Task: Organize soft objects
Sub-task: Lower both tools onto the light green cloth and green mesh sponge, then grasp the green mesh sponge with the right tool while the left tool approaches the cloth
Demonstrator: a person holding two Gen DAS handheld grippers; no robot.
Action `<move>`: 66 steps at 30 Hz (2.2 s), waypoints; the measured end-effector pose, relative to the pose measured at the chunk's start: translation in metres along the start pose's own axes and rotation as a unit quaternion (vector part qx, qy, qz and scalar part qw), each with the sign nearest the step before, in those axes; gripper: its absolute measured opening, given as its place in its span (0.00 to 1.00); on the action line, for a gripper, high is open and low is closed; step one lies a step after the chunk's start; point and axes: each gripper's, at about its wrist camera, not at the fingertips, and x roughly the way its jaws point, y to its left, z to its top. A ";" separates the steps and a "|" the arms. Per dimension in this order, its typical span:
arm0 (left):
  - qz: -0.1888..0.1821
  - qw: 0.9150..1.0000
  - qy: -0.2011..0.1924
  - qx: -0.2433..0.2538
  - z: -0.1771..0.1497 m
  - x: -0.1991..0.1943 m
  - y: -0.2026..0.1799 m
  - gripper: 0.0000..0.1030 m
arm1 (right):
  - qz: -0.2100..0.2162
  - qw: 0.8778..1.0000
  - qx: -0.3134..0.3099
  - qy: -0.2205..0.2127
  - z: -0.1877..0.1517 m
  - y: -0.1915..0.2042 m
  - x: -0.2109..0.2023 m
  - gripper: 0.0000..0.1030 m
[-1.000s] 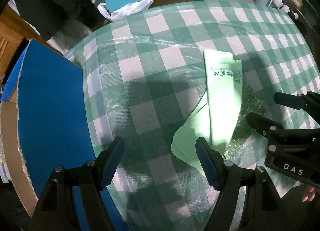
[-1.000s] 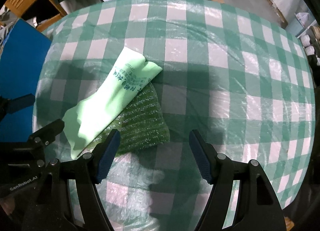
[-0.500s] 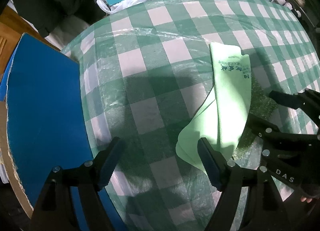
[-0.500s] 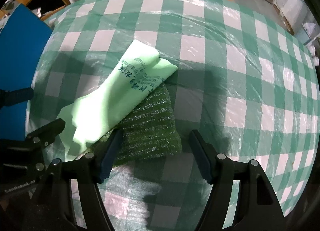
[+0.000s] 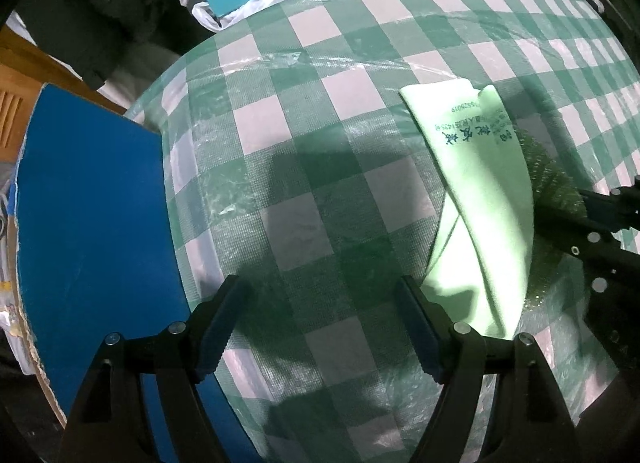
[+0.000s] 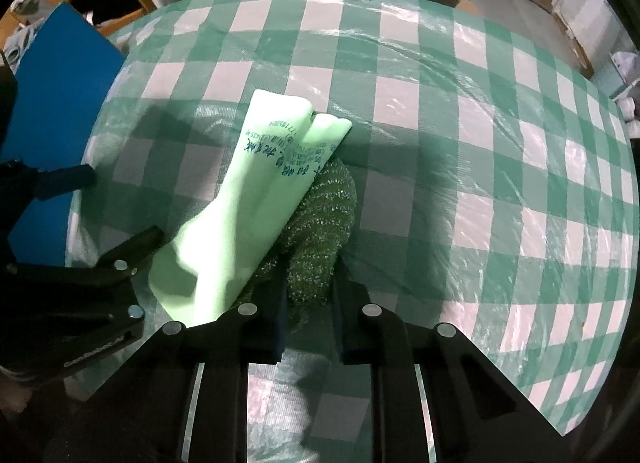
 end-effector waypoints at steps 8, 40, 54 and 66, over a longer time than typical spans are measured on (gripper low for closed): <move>0.000 1.000 -0.001 0.000 -0.004 -0.006 -0.010 0.75 | -0.003 1.000 0.019 0.002 0.001 -0.017 -0.006 0.15; -0.029 1.000 0.001 0.009 -0.007 -0.006 -0.041 0.80 | -0.039 0.998 0.049 0.009 -0.021 -0.060 -0.018 0.15; -0.074 0.997 -0.022 -0.016 0.006 -0.032 -0.044 0.79 | -0.065 0.993 0.093 0.024 -0.042 -0.109 -0.023 0.15; -0.092 0.996 0.005 0.004 0.025 -0.012 -0.076 0.79 | -0.035 0.990 0.135 0.003 -0.046 -0.125 -0.027 0.68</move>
